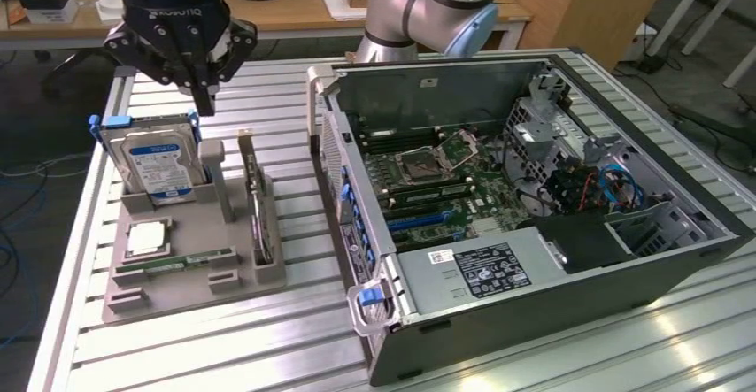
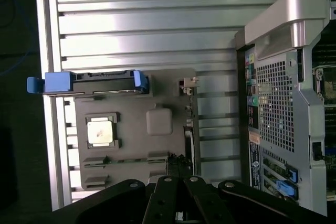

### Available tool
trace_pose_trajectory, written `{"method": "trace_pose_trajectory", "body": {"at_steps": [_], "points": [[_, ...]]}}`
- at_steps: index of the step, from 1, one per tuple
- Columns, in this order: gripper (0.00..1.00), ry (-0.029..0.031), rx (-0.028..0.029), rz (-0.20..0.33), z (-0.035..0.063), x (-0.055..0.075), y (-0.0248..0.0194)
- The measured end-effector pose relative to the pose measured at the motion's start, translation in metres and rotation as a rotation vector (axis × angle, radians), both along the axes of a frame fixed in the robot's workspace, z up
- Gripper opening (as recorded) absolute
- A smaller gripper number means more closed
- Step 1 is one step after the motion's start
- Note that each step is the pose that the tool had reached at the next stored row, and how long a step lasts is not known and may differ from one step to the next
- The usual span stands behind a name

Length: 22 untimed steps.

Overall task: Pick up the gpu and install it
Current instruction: 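Reach for the gpu, then pick up the gpu and move the gpu toward the slot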

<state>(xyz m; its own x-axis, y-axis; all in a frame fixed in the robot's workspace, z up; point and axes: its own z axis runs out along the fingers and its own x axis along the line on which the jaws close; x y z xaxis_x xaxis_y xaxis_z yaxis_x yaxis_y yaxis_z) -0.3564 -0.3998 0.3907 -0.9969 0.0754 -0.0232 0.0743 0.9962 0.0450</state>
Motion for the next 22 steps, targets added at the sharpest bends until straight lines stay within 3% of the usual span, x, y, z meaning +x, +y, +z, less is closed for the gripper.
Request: {"method": "trace_pose_trajectory", "body": {"at_steps": [22], "points": [[0.1, 0.0, -0.0001, 0.0, -0.0001, -0.002, 0.0]]}}
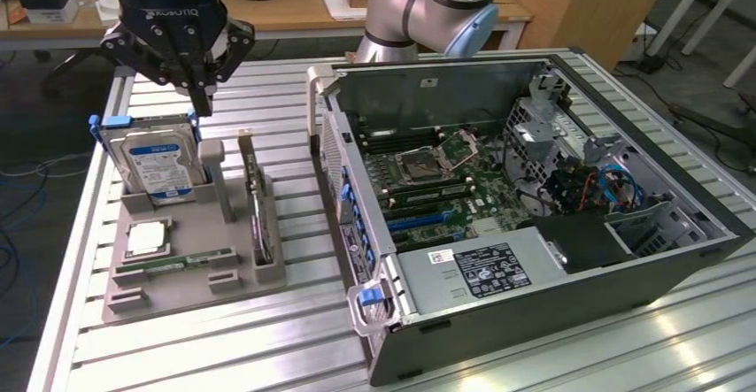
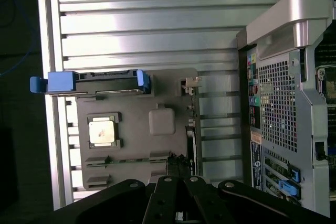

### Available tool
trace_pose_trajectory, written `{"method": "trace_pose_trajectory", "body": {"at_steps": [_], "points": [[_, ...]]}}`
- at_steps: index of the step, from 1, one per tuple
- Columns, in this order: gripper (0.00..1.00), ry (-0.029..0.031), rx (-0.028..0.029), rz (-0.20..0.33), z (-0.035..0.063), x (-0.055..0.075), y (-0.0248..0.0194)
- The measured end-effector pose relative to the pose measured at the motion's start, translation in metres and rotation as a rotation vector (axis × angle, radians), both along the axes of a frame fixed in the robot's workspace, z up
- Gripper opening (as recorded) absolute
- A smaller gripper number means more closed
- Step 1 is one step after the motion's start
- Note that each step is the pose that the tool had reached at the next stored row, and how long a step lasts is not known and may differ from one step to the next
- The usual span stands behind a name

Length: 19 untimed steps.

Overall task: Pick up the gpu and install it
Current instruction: 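Pick up the gpu and move the gpu toward the slot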

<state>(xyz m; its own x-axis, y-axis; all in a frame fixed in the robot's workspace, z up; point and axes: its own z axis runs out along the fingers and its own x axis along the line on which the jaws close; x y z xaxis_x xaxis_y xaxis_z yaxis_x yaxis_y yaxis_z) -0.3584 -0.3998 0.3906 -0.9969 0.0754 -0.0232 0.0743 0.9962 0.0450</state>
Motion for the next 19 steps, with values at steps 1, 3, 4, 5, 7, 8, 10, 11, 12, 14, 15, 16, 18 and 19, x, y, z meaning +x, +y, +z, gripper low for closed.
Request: {"method": "trace_pose_trajectory", "body": {"at_steps": [1, 3, 4, 5, 7, 8, 10, 11, 12, 14, 15, 16, 18, 19], "points": [[0.11, 0.0, 0.0, 0.0, 0.0, 0.0, 0.0], [0.23, 0.0, 0.0001, 0.0, 0.0, 0.0, 0.0], [0.23, 0.0, 0.0, 0.0, 0.0, 0.0, 0.0], [0.29, 0.0, 0.0, 0.0, 0.0, 0.0, 0.0], [0.35, 0.0, 0.0, 0.0, 0.0, 0.0, 0.0], [0.41, 0.0, 0.0, 0.0, 0.0, 0.0, 0.0], [0.47, 0.0, 0.0001, 0.0, 0.0, 0.0, 0.0], [0.47, -0.0005, -0.0004, 0.0, -0.0001, -0.0003, 0.0], [0.53, -0.0027, -0.0009, -0.001, -0.0002, -0.0013, 0.0], [0.58, -0.0017, -0.0048, 0.002, -0.001, -0.0011, 0.0], [0.65, -0.001, -0.0073, 0.013, -0.0016, -0.0011, 0.0], [0.65, 0.0001, -0.0079, 0.028, -0.0028, -0.0011, 0.0], [0.65, 0.0006, -0.0084, 0.055, -0.0058, -0.001, 0.0], [0.65, 0.0007, -0.0085, 0.065, -0.0075, -0.0006, 0.0]]}}
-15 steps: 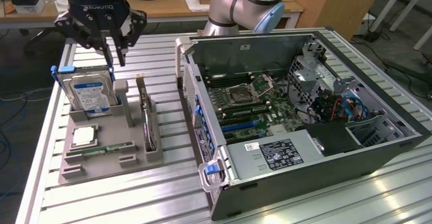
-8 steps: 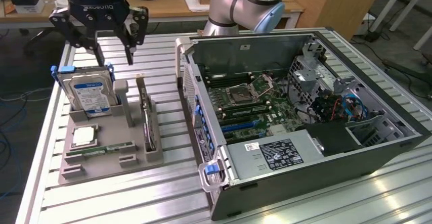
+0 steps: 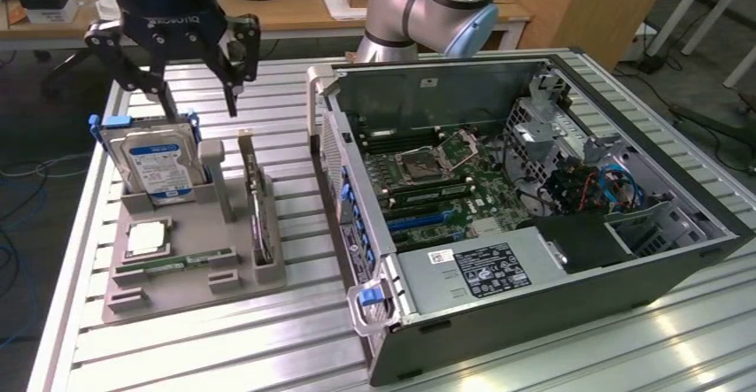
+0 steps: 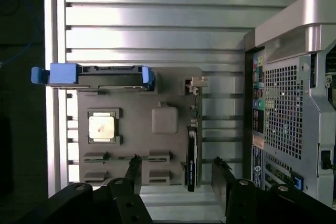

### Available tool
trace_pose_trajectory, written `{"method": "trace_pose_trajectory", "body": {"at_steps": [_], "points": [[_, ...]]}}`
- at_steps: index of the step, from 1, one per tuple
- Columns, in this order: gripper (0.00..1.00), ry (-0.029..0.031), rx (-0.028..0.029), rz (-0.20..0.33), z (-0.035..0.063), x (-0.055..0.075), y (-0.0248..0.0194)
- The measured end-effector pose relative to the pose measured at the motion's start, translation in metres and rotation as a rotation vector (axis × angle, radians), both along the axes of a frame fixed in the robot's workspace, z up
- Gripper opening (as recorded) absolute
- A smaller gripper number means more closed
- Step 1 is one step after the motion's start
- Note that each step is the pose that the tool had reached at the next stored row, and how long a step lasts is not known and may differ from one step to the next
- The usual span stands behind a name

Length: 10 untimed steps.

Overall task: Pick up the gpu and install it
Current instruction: 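Pick up the gpu and move the gpu toward the slot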

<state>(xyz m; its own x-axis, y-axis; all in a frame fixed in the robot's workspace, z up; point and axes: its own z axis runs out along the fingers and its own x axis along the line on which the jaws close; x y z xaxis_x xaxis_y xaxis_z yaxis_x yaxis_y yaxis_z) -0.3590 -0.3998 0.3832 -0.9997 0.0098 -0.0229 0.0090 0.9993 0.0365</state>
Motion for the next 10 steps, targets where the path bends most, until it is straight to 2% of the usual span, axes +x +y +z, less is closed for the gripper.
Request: {"method": "trace_pose_trajectory", "body": {"at_steps": [2, 7, 10], "points": [[0.65, 0.0002, 0.0003, 0.017, -0.0024, 0.002, 0.0], [0.65, 0.0, 0.0088, 0.018, -0.0086, 0.012, -0.0001], [0.65, 0.0001, 0.0107, 0.018, -0.0141, 0.015, -0.0004]]}}
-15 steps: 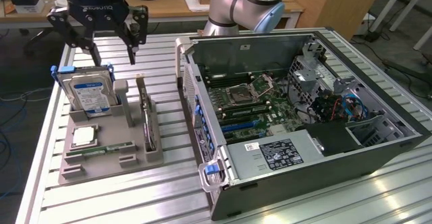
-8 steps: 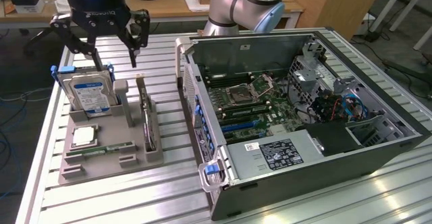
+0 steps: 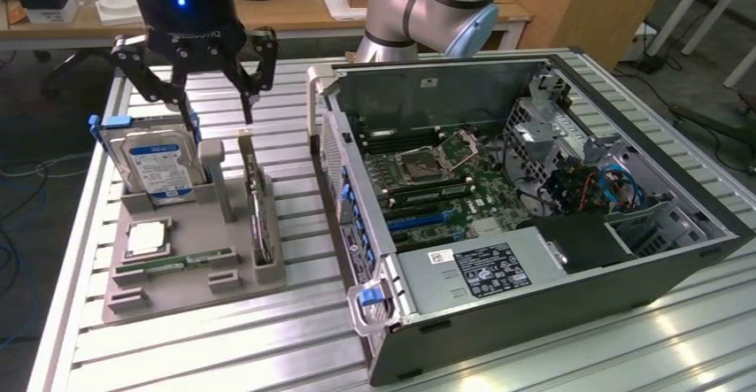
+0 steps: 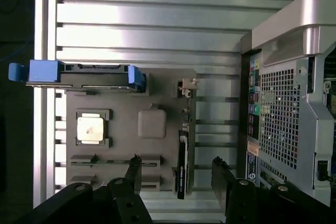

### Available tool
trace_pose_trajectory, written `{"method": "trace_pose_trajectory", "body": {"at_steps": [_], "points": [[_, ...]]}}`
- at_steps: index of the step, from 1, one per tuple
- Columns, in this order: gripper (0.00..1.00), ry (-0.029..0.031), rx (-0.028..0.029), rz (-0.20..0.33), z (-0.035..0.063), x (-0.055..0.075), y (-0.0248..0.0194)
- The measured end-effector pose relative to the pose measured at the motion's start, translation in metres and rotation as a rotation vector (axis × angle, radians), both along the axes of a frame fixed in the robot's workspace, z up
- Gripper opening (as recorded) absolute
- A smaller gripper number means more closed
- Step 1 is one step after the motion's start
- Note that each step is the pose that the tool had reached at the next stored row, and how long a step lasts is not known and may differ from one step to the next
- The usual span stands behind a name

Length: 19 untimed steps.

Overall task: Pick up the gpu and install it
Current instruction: 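Pick up the gpu and move the gpu toward the slot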

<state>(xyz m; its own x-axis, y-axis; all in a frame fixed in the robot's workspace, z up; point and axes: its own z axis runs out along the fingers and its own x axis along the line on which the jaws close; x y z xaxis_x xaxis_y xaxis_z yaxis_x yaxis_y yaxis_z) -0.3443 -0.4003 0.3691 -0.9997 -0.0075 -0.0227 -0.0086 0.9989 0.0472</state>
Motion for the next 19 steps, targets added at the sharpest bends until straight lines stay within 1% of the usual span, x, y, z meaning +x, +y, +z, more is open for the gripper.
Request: {"method": "trace_pose_trajectory", "body": {"at_steps": [4, 7, 9, 19], "points": [[0.65, 0.0, 0.0001, 0.0, -0.0059, 0.001, -0.0019], [0.65, 0.0001, 0.0001, 0.0, -0.0106, 0.003, -0.0049], [0.65, -0.0001, 0.0001, 0.0, -0.0142, 0.004, -0.0059], [0.65, 0.0001, 0.0, 0.0, -0.0307, 0.006, -0.006]]}}
